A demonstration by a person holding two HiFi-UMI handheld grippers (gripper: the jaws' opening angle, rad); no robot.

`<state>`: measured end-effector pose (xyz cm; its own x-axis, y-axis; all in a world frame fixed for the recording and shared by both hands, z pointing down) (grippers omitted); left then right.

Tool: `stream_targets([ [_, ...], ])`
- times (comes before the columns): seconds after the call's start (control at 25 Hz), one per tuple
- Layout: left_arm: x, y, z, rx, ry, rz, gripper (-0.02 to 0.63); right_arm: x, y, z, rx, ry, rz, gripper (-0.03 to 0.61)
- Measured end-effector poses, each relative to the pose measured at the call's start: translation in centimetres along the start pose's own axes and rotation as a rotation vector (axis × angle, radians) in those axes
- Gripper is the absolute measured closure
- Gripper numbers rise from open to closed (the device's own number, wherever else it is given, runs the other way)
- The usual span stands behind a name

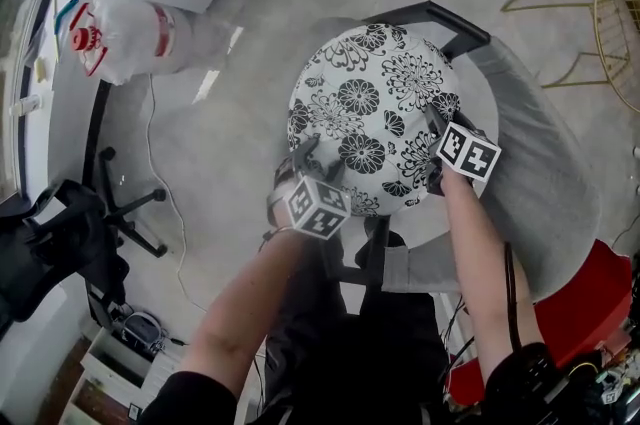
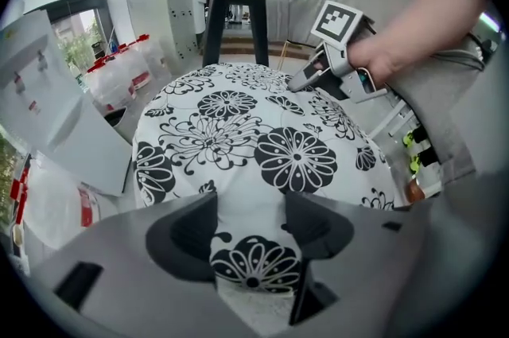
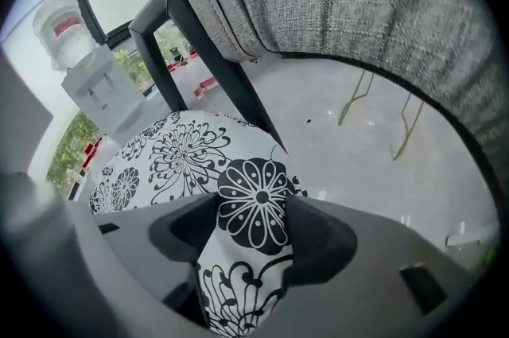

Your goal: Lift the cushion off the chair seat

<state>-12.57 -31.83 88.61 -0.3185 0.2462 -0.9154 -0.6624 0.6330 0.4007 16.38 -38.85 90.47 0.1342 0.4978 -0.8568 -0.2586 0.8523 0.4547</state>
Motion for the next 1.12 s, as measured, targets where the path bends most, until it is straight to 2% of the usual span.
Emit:
stream_targets([
  [0.12,0.1,-0.1,0.5,-0.021,-0.014,-0.022,0.369,0.2,0.2,-0.2,-0.003,0.003,-0.004,0.325],
  [0.28,0.2,-0.6,1.5,-0.049,-0.006,-0.044,0.458,0.6,0.2,-0.4,0.009,0.004,-0.005,0.383],
  [0.44,0.5,-0.9,2.3,-0.058,0.003,-0.032,0.6,1.0,0.2,-0.9,0.041,0.005,-0.007,0.486],
  [0.6,0.8,-0.7,2.6,-0.008,0.018,-0.036,0.603,1.3,0.3,-1.2,0.052,0.001,-0.014,0.534],
  [0.92,4.4,-2.0,2.8,0.048,-0.01,0.039,0.604,4.2,-1.4,-3.0,0.067,-0.064,0.043,0.54],
  [1.12,7.7,-2.1,2.7,0.059,-0.079,0.092,0.604,7.4,-2.9,-4.7,0.09,-0.121,0.078,0.541],
])
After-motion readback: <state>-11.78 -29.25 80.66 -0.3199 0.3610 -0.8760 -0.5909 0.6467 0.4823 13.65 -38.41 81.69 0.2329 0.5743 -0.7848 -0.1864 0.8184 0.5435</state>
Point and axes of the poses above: the fingertips, and each gripper's own axes: x backward along the fingers, z to its right, y out of its underside, the point moved 9 cm from there along x, backward along the fingers, and after that the axes turned 2 degrees about z, right-handed, at the moved point
